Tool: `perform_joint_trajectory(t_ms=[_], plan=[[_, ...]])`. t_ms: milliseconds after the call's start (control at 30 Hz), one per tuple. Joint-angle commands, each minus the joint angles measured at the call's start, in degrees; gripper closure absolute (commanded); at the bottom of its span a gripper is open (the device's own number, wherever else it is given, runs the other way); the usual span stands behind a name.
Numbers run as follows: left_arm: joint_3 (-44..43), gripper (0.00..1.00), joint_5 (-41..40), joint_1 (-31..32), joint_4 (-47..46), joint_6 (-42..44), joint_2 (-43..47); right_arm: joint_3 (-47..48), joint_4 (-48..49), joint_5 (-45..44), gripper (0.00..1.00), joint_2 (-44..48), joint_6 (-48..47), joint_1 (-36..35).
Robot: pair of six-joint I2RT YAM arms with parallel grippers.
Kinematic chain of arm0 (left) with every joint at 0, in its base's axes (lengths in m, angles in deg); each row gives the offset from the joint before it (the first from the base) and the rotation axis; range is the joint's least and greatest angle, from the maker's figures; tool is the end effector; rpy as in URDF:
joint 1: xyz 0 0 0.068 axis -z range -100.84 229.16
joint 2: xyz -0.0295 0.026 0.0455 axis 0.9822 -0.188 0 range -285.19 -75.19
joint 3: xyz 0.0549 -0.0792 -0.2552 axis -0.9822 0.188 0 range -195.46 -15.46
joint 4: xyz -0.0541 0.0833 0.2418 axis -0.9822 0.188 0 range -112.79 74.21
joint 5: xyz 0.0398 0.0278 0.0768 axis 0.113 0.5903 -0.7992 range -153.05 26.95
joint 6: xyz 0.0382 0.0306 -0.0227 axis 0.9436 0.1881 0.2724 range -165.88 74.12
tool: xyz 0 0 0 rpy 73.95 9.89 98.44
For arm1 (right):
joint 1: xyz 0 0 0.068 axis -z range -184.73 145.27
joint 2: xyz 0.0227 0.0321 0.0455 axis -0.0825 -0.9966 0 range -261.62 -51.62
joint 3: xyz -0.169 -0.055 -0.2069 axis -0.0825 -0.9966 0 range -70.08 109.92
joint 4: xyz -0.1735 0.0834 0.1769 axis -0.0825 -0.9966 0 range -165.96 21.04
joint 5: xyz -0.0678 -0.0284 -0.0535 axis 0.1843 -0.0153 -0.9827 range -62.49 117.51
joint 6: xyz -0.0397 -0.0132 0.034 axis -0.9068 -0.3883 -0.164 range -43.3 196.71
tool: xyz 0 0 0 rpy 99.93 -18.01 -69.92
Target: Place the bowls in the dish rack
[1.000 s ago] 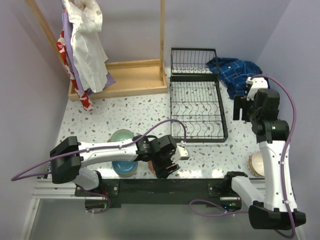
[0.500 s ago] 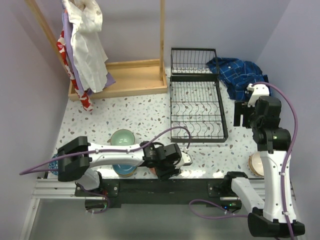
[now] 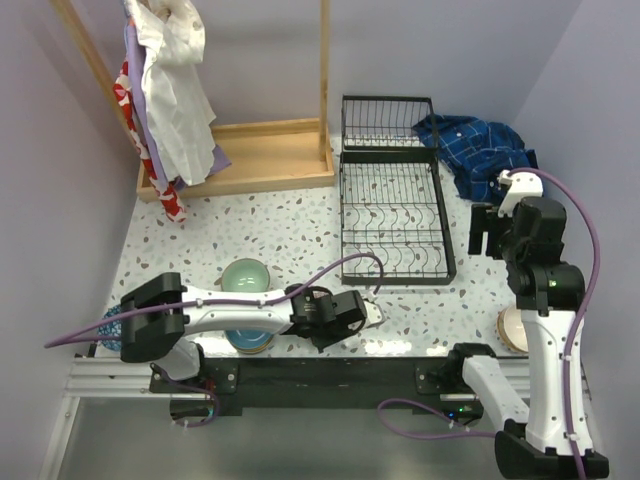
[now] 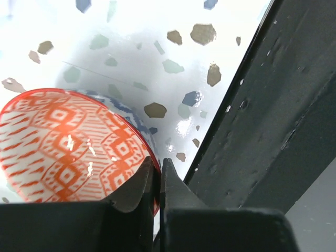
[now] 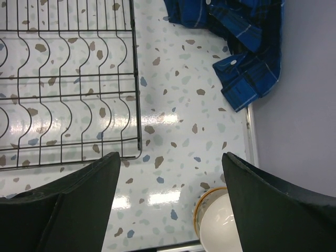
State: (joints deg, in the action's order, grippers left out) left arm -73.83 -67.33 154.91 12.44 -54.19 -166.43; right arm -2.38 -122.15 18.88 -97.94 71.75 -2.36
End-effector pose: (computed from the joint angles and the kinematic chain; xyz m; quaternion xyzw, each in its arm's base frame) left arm 0.0776 -0.2948 0.1933 0.5387 0.8200 -0.1000 0.1656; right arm 0.1363 -0.0110 0.3920 0.0169 0.8719 -0.0965 0.4797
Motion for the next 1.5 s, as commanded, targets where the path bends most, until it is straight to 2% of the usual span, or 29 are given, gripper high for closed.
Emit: perform_joint_trajectory(t_ms=[0,167,267,333,467,567,700,800,900,1033,1067,1133,1167,1200,1233,1300,1333,1367,1467], plan=[[-2.4,1.0,3.8,0.2,2.6,0.9,2.3,1.6,-1.0,-0.3,0.18,0.0,0.6,0.1],[-7.9,1.0,9.5,0.2,7.0,4.0,6.9,5.4,-4.3,-0.3,0.19,-2.5,-0.6,0.2],[-13.6,1.0,11.7,0.2,5.9,5.4,7.0,7.7,-6.6,-0.8,0.19,-3.8,-1.7,0.2],[-20.4,1.0,11.8,0.2,4.6,6.3,6.2,8.8,-7.5,-2.2,0.19,-4.3,-1.9,0.2],[-33.4,1.0,9.9,-1.7,-2.2,8.1,-0.8,10.1,-6.6,-6.2,0.17,-5.1,0.2,0.2],[-43.6,1.0,10.6,-7.1,-5.7,8.1,-8.6,9.5,-3.2,-8.3,0.13,-4.8,4.3,0.2],[-56.1,1.0,12.4,-12.9,-10.0,6.7,-18.2,7.0,2.3,-7.0,0.05,-5.4,8.8,0.2],[-60.0,1.0,15.5,-15.3,-15.2,5.7,-23.5,7.7,3.8,-1.3,0.01,-9.7,13.5,1.2],[-62.1,1.0,19.5,-17.5,-21.1,1.1,-27.7,11.2,3.6,3.6,0.01,-14.1,17.2,2.8],[-63.5,1.0,28.3,-20.9,-28.1,-5.4,-32.3,15.6,2.7,3.4,0.01,-18.7,16.2,3.3],[-61.9,1.0,32.0,-21.7,-36.4,-8.3,-32.6,16.1,2.8,3.1,0.01,-19.6,15.8,3.5],[-54.0,1.0,34.2,-23.6,-47.0,-18.7,-32.1,16.1,3.0,1.9,0.01,-20.6,14.6,3.8],[-50.2,1.0,35.0,-24.2,-60.5,-22.0,-30.9,16.0,2.8,1.3,0.01,-21.0,14.3,3.9],[-44.7,1.0,34.8,-24.6,-66.0,-26.5,-30.7,16.1,2.6,1.0,0.01,-21.9,14.2,4.1],[-43.6,1.0,34.2,-25.0,-71.2,-27.8,-31.4,16.2,2.1,0.7,0.01,-22.2,14.0,4.2],[-43.9,1.0,35.1,-25.5,-73.8,-31.0,-32.9,16.2,2.1,0.9,0.01,-23.0,13.4,4.2],[-43.8,1.0,35.6,-26.0,-77.9,-33.0,-34.3,16.1,2.1,0.8,0.01,-23.4,12.9,4.2],[-43.7,1.0,35.6,-26.3,-80.0,-37.2,-35.3,16.3,2.1,0.3,0.01,-23.6,12.5,4.2],[-46.0,1.0,35.7,-27.1,-83.2,-41.2,-38.8,17.3,1.9,-0.8,0.01,-25.2,11.6,4.3]])
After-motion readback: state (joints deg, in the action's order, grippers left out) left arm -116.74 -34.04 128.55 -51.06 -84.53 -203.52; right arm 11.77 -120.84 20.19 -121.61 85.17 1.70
